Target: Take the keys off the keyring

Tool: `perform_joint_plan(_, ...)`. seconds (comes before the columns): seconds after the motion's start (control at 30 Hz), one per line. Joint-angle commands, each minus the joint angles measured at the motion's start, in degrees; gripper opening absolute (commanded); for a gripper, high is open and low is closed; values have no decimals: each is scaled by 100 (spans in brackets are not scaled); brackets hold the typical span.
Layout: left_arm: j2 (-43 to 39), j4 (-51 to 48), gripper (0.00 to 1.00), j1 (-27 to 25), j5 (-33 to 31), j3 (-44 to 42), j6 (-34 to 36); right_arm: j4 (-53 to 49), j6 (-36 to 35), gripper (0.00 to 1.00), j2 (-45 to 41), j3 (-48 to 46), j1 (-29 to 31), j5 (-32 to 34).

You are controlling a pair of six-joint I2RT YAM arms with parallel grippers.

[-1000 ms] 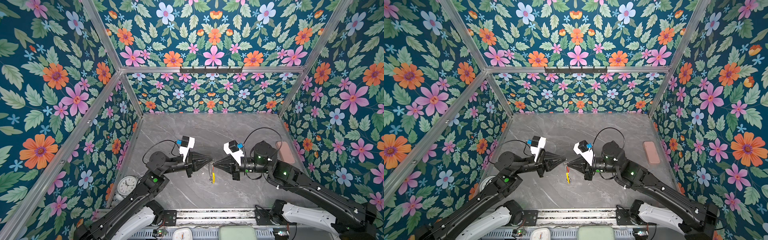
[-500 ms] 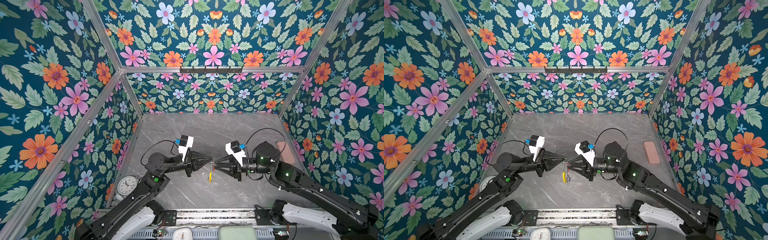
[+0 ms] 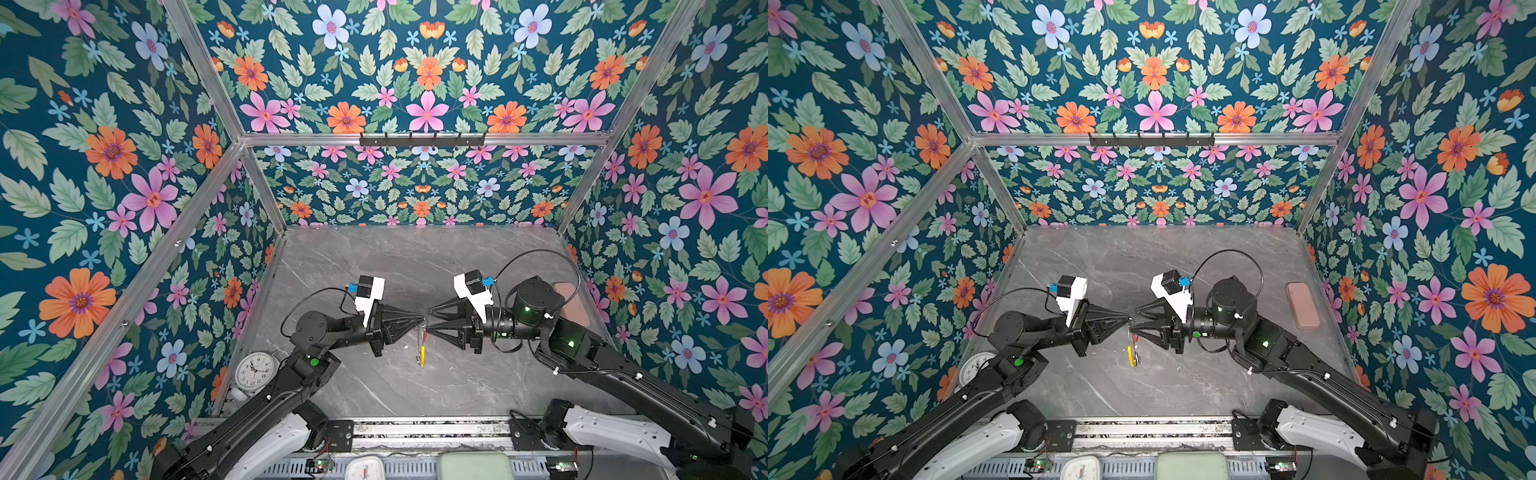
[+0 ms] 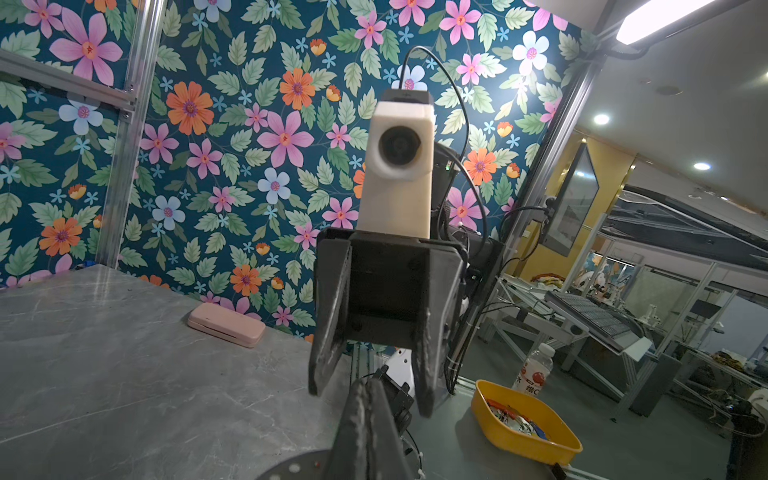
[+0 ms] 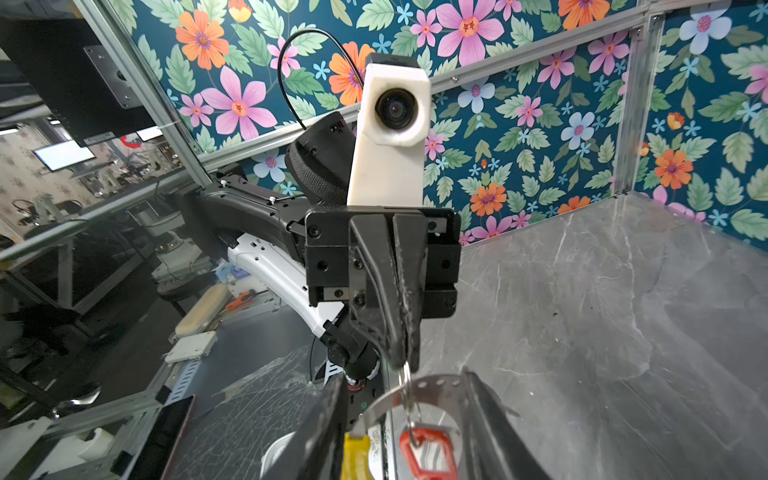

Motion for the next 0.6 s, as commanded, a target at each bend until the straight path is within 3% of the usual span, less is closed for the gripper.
perform_joint_plan(0.0, -31, 418, 0, 8, -119, -3, 25, 449, 248, 37, 62, -45, -1, -221)
perform_joint_plan(0.2, -19, 469, 0, 8, -183, -3, 43, 496, 306, 23, 107, -124, -1, -231)
perform_joint_plan(0.47, 85, 580, 0, 7, -124, 8, -58, 454, 300, 14, 178, -57, -1, -257)
perform_joint_plan(0.57, 104, 590, 0, 7, -115, 16, -89, 331, 275, 4, 187, -2, -1, -248)
